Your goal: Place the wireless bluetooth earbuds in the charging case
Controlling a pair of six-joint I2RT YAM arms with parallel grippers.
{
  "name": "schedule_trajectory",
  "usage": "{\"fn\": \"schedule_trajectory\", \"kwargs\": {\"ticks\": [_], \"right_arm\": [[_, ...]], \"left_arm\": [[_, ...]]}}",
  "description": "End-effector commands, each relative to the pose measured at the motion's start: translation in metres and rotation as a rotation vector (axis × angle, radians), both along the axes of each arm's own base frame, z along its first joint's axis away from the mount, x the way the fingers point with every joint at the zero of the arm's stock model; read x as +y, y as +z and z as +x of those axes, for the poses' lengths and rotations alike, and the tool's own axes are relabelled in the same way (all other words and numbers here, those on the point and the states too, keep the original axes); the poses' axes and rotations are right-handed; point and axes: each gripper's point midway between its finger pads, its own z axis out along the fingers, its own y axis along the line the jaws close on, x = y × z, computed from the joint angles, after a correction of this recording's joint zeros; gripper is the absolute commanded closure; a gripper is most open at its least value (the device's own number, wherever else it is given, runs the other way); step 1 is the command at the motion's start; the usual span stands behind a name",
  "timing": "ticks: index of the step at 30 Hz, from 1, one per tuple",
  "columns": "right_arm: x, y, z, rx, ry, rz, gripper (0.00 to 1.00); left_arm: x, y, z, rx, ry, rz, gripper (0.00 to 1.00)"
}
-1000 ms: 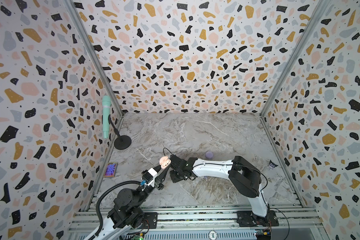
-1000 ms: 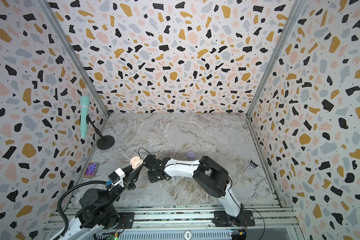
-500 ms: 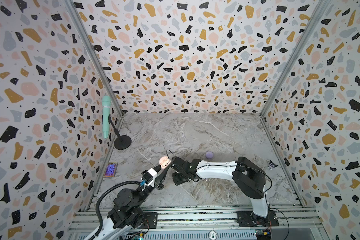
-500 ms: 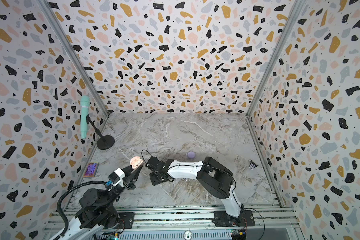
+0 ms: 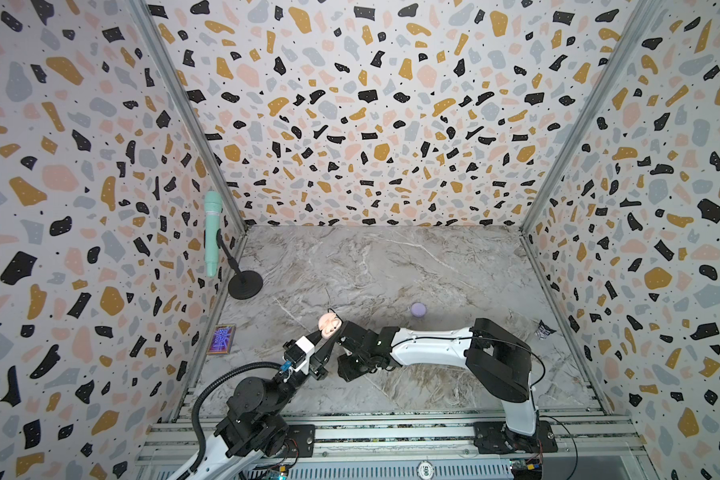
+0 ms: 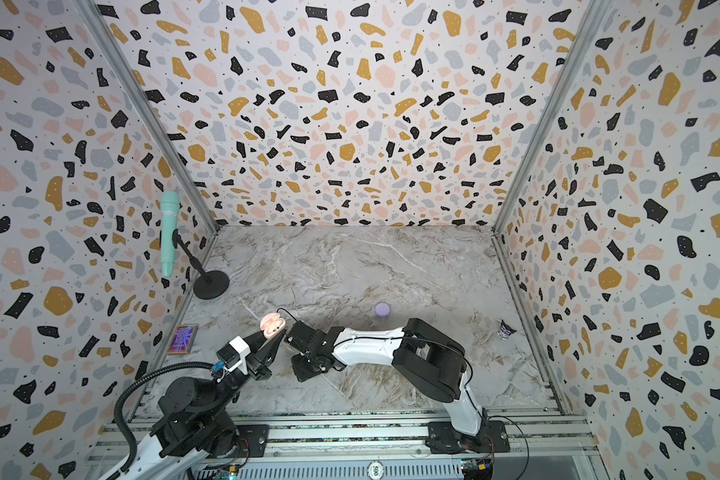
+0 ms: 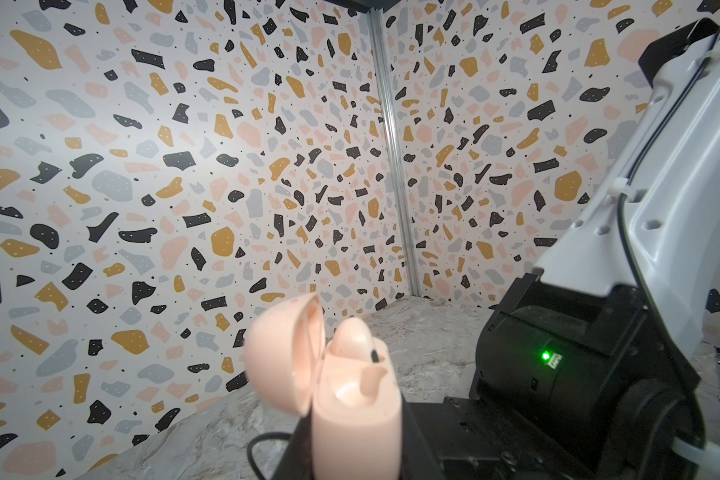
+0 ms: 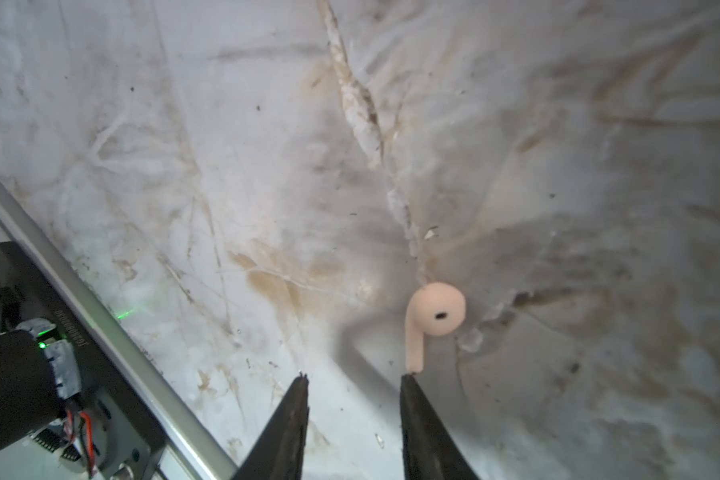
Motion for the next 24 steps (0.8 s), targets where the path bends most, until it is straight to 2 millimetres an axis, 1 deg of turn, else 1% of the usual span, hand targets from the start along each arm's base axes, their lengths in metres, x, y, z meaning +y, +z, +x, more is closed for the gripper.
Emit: {"fn": "schedule_trajectory", "kwargs": {"ticks": [1,5,7,13,24], "right_arm": [[-0.002,0.024,0.002,-0.033,-0.021,0.034,0.62],[-0.011,0.021,0.017,-0.094,-0.063,-0.049,0.62],[-0.011,0.018,0.022,-0.116,-0.066,-0.088,0.62],[-0.010,0.012,0.027,-0.145,-0.070,-0.121,0.63],[-0.003,0.003,0.035,-0.169,-0.067,-0.149,0.69]], "left_arm": [[0.004,0.008,-0.002,-0.035,0.010,-0.019,1.00],[0.004,0.008,-0.002,-0.036,0.011,-0.020,1.00],[0.004,0.009,-0.002,-0.038,0.012,-0.020,1.00],[0.005,0.009,-0.002,-0.038,0.015,-0.022,1.00],[0.005,0.009,-0.002,-0.042,0.016,-0.022,1.00]]}}
